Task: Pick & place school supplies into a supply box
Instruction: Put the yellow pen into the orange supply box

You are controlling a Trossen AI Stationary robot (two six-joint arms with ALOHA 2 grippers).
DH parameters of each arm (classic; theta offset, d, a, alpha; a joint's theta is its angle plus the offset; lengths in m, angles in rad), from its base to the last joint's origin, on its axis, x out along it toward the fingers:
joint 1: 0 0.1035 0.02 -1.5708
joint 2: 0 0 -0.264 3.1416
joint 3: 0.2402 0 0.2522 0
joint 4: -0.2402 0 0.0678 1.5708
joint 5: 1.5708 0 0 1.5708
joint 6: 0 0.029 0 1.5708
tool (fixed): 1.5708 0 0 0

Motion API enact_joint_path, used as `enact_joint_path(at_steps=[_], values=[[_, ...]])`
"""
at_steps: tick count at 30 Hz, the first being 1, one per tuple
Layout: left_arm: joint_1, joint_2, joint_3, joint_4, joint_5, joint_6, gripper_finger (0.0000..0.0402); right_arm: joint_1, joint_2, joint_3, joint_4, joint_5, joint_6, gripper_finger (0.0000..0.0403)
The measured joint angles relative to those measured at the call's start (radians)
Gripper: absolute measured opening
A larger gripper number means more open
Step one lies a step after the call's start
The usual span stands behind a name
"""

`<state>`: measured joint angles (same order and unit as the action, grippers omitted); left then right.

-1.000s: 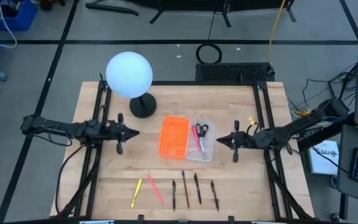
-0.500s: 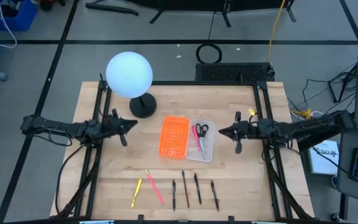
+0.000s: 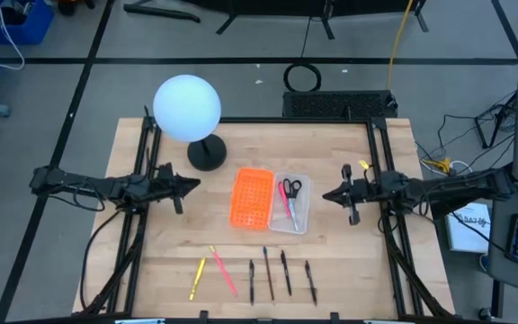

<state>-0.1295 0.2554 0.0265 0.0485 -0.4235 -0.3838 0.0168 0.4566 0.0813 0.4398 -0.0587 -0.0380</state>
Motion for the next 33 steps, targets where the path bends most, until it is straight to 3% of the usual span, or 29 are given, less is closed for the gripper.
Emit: enact_joint_path(at_steps=[3, 5, 11, 15, 19, 33], values=[[-0.002, 0.000, 0.001, 0.010, 0.074, -0.022, 0.0031, 0.005, -0.017, -0.060, 0.128, 0.001, -0.008, 0.0000], [-0.013, 0.005, 0.014, -0.002, 0.090, -0.049, 0.0030, 0.005, -0.026, -0.061, 0.124, 0.000, -0.008, 0.0000], [-0.083, 0.138, 0.177, -0.127, 0.005, -0.135, 0.0006, 0.005, -0.025, -0.062, 0.124, 0.001, -0.042, 0.0000], [-0.151, 0.328, 0.384, -0.423, -0.063, -0.328, 0.0004, 0.005, -0.024, -0.063, 0.137, 0.001, -0.104, 0.0000], [-0.238, 0.557, 0.568, -0.710, -0.066, -0.577, 0.0003, 0.005, -0.025, -0.064, 0.169, 0.001, -0.142, 0.0000], [-0.668, 1.315, 1.134, -1.109, 0.042, -1.402, 0.0002, 0.005, -0.024, -0.066, 0.177, 0.001, -0.147, 0.0000]])
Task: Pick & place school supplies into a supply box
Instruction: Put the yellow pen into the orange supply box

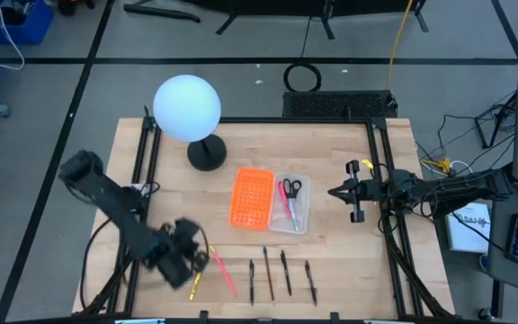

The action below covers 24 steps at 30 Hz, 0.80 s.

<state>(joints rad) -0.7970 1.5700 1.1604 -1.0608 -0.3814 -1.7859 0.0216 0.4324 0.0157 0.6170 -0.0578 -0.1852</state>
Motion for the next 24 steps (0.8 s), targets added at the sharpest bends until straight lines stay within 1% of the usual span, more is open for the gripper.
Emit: enact_joint_path(at_steps=[2, 4, 7, 10, 12, 14, 18, 21, 24], values=[[-0.049, 0.095, 0.101, -0.068, 0.008, -0.119, 0.0001, 0.000, 0.000, 0.000, 0.000, 0.000, 0.009, 0.0000], [-0.087, 0.175, 0.196, -0.114, 0.016, -0.200, 0.0001, 0.000, 0.000, 0.000, 0.000, 0.000, 0.020, 0.0000], [-0.119, 0.269, 0.310, -0.155, 0.051, -0.258, 0.0006, 0.000, 0.000, 0.000, -0.001, 0.000, 0.020, 0.0000], [-0.126, 0.332, 0.386, -0.182, 0.067, -0.284, 0.0027, 0.000, 0.000, 0.000, -0.005, 0.000, 0.020, 0.0000], [-0.124, 0.353, 0.405, -0.179, 0.061, -0.259, 0.0047, 0.000, 0.000, 0.000, -0.009, 0.000, 0.020, 0.0000], [-0.114, 0.366, 0.404, -0.175, 0.082, -0.260, 0.0069, 0.000, 0.000, 0.000, -0.017, 0.000, 0.020, 0.0000], [-0.088, 0.376, 0.393, -0.169, 0.191, -0.340, 0.0124, 0.000, 0.000, 0.000, -0.038, 0.000, 0.020, 0.0000], [-0.068, 0.375, 0.388, -0.154, 0.271, -0.339, 0.0167, 0.000, 0.000, 0.000, -0.045, 0.000, 0.020, 0.0000], [-0.056, 0.375, 0.388, -0.120, 0.285, -0.301, 0.0201, 0.000, 0.000, 0.000, -0.045, 0.000, 0.016, 0.0000]])
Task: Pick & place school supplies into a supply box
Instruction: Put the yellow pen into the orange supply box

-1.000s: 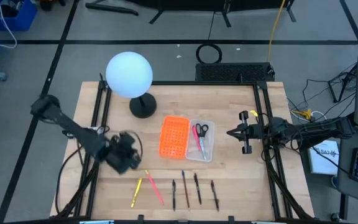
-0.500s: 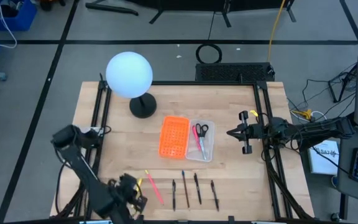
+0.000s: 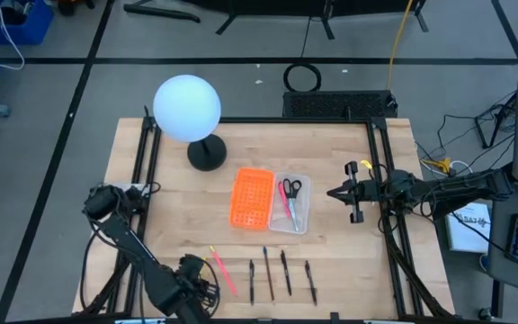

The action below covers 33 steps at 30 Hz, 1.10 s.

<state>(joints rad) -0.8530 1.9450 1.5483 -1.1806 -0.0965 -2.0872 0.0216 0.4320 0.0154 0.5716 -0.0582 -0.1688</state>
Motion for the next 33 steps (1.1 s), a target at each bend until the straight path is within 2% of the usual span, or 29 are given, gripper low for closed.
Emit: enact_joint_path(at_steps=[4, 7, 20, 31, 33], values=[[0.009, 0.001, 0.000, 0.016, -0.008, 0.064, 0.0226, 0.000, 0.000, 0.000, 0.001, 0.000, -0.002, 0.0000], [0.012, 0.019, 0.000, 0.020, -0.007, 0.114, 0.0228, 0.000, 0.000, 0.000, 0.002, 0.000, -0.003, 0.0000], [0.018, 0.071, 0.000, 0.013, 0.001, 0.245, 0.0192, 0.000, 0.000, 0.000, 0.008, 0.000, -0.002, 0.0000], [0.021, 0.110, -0.009, 0.004, 0.005, 0.260, 0.0182, 0.000, 0.001, 0.000, -0.013, 0.001, -0.001, 0.0000], [0.019, 0.113, -0.025, 0.012, 0.031, 0.262, 0.0182, 0.000, 0.001, 0.000, -0.015, 0.001, 0.000, 0.0000]])
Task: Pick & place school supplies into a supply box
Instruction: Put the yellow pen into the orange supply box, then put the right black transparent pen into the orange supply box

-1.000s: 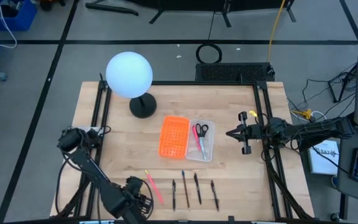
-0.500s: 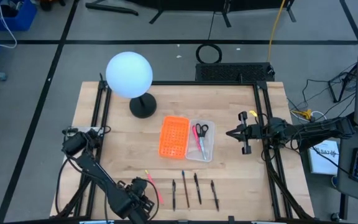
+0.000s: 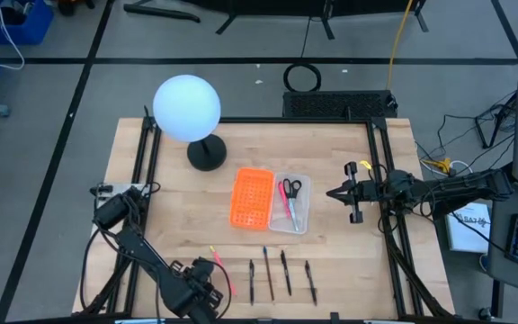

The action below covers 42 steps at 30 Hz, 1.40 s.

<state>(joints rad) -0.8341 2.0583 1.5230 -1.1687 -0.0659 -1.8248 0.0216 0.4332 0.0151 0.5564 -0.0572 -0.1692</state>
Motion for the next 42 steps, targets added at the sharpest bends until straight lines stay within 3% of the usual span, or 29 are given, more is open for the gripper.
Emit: enact_joint_path(at_steps=[6, 14, 18, 23, 28, 32, 38, 42], values=[[-0.014, -0.001, -0.098, 0.086, 0.086, -0.057, 0.0182, 0.000, 0.000, 0.000, -0.001, 0.000, 0.000, 0.0000], [-0.021, -0.014, -0.198, 0.236, 0.100, -0.083, 0.0175, 0.000, 0.000, 0.000, -0.001, 0.000, 0.000, 0.0000], [-0.014, -0.013, -0.200, 0.248, 0.104, -0.106, 0.0134, 0.000, 0.000, 0.000, -0.001, 0.000, 0.000, 0.0000], [0.005, -0.013, -0.200, 0.268, 0.129, -0.131, 0.0032, 0.000, 0.000, 0.000, -0.011, 0.000, 0.000, 0.0000], [0.015, -0.030, -0.206, 0.281, 0.111, -0.158, 0.0031, 0.000, 0.000, 0.000, -0.027, 0.000, 0.000, 0.0000], [0.011, -0.075, -0.210, 0.295, 0.027, -0.213, 0.0029, 0.000, 0.000, 0.000, -0.046, 0.000, -0.004, 0.0000], [0.016, -0.180, -0.210, 0.336, -0.244, -0.249, 0.0004, 0.000, 0.000, 0.000, -0.076, 0.000, -0.007, 0.0000], [0.034, -0.244, -0.211, 0.421, -0.419, -0.171, 0.0000, 0.000, 0.000, 0.000, -0.076, 0.000, -0.008, 0.0000]])
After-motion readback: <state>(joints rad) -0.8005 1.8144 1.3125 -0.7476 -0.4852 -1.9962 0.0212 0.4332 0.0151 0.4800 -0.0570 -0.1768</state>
